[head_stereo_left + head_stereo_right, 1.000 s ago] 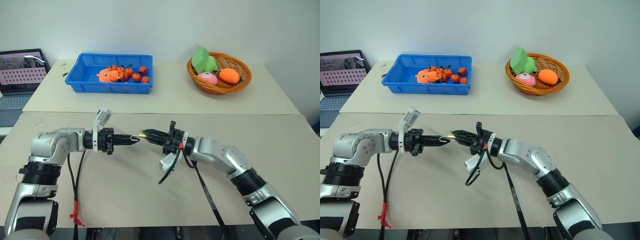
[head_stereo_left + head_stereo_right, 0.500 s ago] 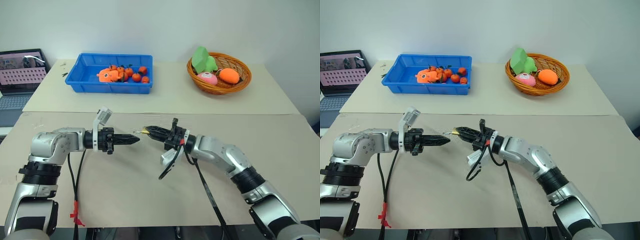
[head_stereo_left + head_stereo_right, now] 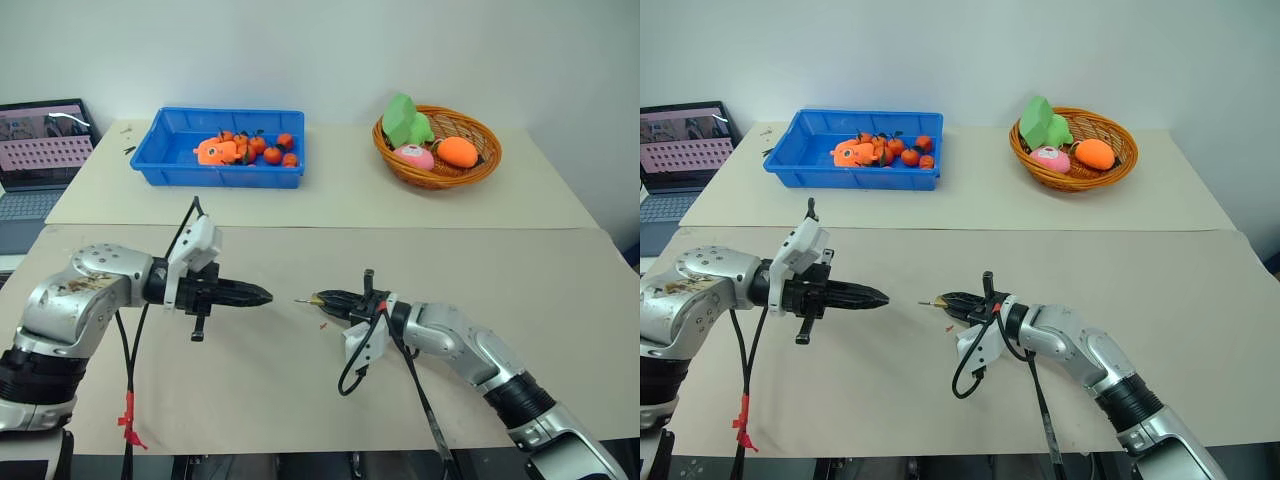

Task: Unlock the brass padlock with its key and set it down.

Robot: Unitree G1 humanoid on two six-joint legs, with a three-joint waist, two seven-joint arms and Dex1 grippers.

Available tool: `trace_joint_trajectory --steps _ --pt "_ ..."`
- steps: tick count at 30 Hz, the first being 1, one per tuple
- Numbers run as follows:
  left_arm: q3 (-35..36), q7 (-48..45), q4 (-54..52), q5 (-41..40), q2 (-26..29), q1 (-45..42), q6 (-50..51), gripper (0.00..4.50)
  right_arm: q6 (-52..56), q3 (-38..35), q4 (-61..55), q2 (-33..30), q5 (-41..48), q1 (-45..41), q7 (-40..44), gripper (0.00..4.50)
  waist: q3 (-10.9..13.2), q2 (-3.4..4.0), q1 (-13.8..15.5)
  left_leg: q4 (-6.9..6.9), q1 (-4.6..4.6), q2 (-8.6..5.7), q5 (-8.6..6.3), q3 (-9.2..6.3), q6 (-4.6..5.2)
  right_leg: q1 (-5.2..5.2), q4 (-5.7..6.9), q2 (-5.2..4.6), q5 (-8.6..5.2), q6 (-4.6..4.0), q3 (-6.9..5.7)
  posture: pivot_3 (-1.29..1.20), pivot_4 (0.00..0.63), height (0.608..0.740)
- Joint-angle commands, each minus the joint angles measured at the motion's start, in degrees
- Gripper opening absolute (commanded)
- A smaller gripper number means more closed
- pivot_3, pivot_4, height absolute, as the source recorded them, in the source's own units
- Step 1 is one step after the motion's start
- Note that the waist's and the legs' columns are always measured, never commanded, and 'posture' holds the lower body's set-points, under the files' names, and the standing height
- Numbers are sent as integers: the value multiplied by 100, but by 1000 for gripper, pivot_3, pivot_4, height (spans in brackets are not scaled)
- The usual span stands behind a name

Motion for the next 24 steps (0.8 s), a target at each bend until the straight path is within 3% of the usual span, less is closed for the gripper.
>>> trace_joint_trajectory --steps 1,7,16,18,19,20,21,24 --pt "88 -72 -405 -128 181 119 15 35 67 39 -195 22 173 -118 276 110 0 0 -2 0 -1 0 0 0 0 -1 -1 0 0 0 0 0 150 740" --pt "-32 -226 -116 447 483 510 -598 35 215 113 -194 -6 665 -252 996 110 0 0 6 0 -2 0 0 2 0 -2 -2 0 0 0 4 0 150 740" --pt "-30 -126 -117 638 380 725 -915 35 349 141 -28 84 911 -461 1427 110 0 0 29 -1 -4 0 0 3 0 -3 -4 0 0 0 2 0 150 740" --pt "-14 -101 -177 616 359 767 -910 0 445 118 -34 125 974 -426 1480 1112 0 0 29 0 -5 0 0 4 0 -4 -3 0 0 0 2 0 150 740" --pt "-11 -91 -189 607 349 775 -902 0 467 118 -37 131 988 -417 1511 1260 0 0 29 0 -4 0 0 4 0 -4 -2 0 0 0 2 0 150 740" --pt "-10 -83 -195 607 342 782 -902 0 499 124 -57 136 1048 -391 1574 1706 0 0 29 0 -4 1 0 3 0 -3 -1 0 0 0 2 0 150 740" --pt "-12 -76 -201 606 332 788 -898 553 531 134 -83 135 1091 -363 1635 2043 0 0 29 0 -3 1 0 3 0 -3 -1 0 0 0 2 0 150 740" --pt "-26 -63 -217 617 315 794 -898 1528 675 176 -140 119 1164 -295 1825 3016 0 0 33 0 -2 1 0 3 0 -2 -1 1 0 0 1 0 150 740"
